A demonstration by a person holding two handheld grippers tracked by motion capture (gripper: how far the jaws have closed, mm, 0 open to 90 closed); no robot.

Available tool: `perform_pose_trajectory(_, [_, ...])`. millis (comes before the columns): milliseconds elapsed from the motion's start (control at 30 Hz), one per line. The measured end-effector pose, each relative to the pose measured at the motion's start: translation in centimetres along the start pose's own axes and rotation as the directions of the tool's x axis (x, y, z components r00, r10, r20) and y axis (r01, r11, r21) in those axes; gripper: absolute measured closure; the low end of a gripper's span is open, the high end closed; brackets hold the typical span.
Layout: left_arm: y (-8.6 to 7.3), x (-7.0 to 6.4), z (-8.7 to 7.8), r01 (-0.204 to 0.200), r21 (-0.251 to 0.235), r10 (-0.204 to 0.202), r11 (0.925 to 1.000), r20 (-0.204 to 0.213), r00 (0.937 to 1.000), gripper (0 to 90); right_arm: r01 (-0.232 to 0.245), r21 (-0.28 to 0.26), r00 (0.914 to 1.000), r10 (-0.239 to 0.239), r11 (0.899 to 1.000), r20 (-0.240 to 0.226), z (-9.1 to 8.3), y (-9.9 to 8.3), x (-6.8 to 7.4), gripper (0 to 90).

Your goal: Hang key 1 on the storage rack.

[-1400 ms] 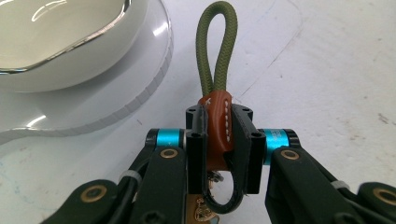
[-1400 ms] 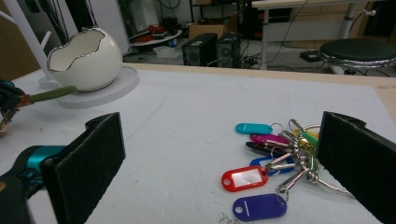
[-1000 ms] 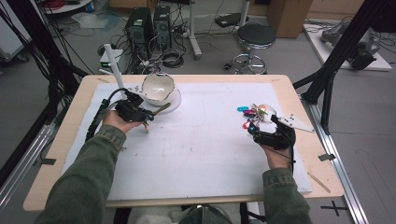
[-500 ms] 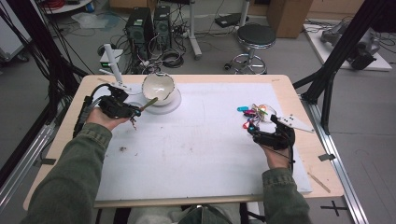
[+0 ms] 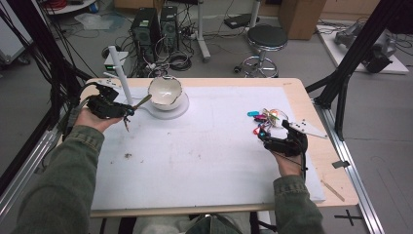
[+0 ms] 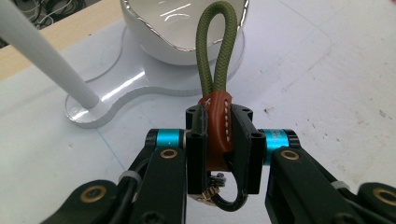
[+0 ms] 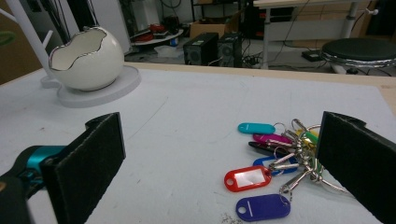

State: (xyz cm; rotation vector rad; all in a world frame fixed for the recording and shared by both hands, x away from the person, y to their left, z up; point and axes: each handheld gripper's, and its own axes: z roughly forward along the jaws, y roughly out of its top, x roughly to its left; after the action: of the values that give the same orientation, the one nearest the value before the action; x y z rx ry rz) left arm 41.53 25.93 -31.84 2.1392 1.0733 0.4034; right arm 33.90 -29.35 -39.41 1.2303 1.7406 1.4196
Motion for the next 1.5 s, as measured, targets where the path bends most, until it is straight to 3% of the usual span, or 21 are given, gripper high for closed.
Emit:
perform_pose_trajectory(567, [-0.2,2.8,-1.9,0.048,-0.003,-0.048,0.9988,-0.077,0.9959,76.8,0.002,0.000,1.0000,-0.002,1.000,0.000,0.0,0.0,0.0,0.5])
perform_pose_trajectory(900, [-0.5,4.4,-2.9,0.090,-0.011,-0.091,0.9959,-0.099,0.9910,76.7,0.002,0.002,1.0000,-0.002,1.000,0.000,0.0,0.0,0.0,0.5])
perform_pose_trajectory(1300, [-0.2,5.8,-3.4,0.144,-0.022,-0.146,0.9893,-0.133,0.9803,76.7,0.006,0.001,1.0000,-0.006,1.000,-0.001,0.0,0.0,0.0,0.5])
perform_pose_trajectory(1500, [-0.3,6.8,-4.0,0.202,-0.067,-0.209,0.9772,-0.144,0.9672,76.8,0.002,0.001,1.0000,-0.002,1.000,-0.001,0.0,0.0,0.0,0.5])
